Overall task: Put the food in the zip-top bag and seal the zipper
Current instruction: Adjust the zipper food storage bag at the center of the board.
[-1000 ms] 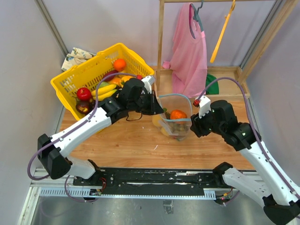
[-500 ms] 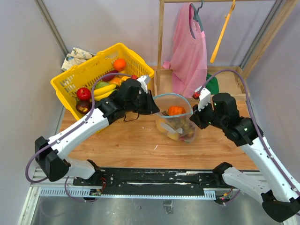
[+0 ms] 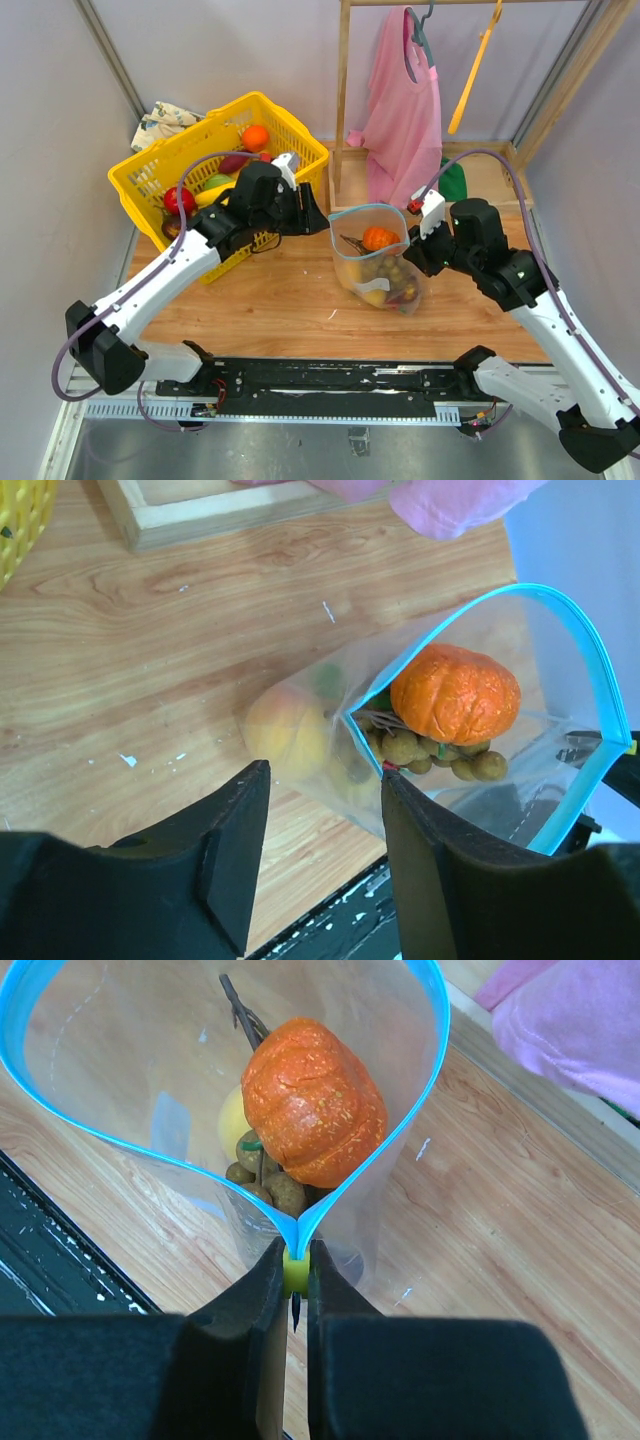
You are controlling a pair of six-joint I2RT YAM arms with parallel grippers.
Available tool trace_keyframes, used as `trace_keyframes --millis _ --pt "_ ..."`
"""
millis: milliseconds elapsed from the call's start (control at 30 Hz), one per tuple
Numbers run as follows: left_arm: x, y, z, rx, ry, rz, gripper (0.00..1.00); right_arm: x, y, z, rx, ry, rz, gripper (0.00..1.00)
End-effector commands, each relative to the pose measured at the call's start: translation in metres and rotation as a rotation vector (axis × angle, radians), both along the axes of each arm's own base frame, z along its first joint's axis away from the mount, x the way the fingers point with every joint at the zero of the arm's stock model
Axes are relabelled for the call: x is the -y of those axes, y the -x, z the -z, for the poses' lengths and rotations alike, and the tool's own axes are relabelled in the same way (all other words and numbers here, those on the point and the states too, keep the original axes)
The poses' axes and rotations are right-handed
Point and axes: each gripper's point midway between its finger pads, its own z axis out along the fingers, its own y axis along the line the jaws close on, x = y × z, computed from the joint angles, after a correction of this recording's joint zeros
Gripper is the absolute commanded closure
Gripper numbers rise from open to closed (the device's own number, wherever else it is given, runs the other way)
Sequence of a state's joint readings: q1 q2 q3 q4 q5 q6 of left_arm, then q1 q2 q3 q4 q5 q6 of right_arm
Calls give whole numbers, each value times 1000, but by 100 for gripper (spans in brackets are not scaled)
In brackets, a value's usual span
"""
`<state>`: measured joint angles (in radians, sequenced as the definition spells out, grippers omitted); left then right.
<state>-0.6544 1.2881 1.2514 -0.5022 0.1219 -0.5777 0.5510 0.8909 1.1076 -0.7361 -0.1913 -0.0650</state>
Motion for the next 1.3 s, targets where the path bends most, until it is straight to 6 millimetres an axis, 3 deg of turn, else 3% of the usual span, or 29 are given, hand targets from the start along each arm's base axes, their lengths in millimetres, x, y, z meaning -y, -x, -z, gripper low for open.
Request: trace_keyframes --millis 0,200,467,567,700,800,900,1033,1267 --pt "11 -8 -2 20 17 71 46 0 -1 -5 43 -17 -20 99" --pt "29 -17 -3 13 23 133 45 -1 0 -3 47 -16 -28 99" --pt "38 -20 20 -37 -1 169 51 3 0 -3 61 -7 -17 99" --pt "36 -23 20 -21 -11 165 63 6 -2 -4 69 3 -4 99" --pt "26 -25 8 37 -21 147 90 19 -8 -5 94 43 63 99" --pt "15 -22 -1 78 -33 135 98 33 -14 -8 125 86 128 99" --pt "4 -12 -6 101 -29 133 99 41 -17 -14 140 113 161 99" --pt "-4 6 -7 126 4 152 100 33 -18 -24 134 100 127 99" --pt "-24 24 6 183 35 115 90 18 -23 -9 114 84 72 99"
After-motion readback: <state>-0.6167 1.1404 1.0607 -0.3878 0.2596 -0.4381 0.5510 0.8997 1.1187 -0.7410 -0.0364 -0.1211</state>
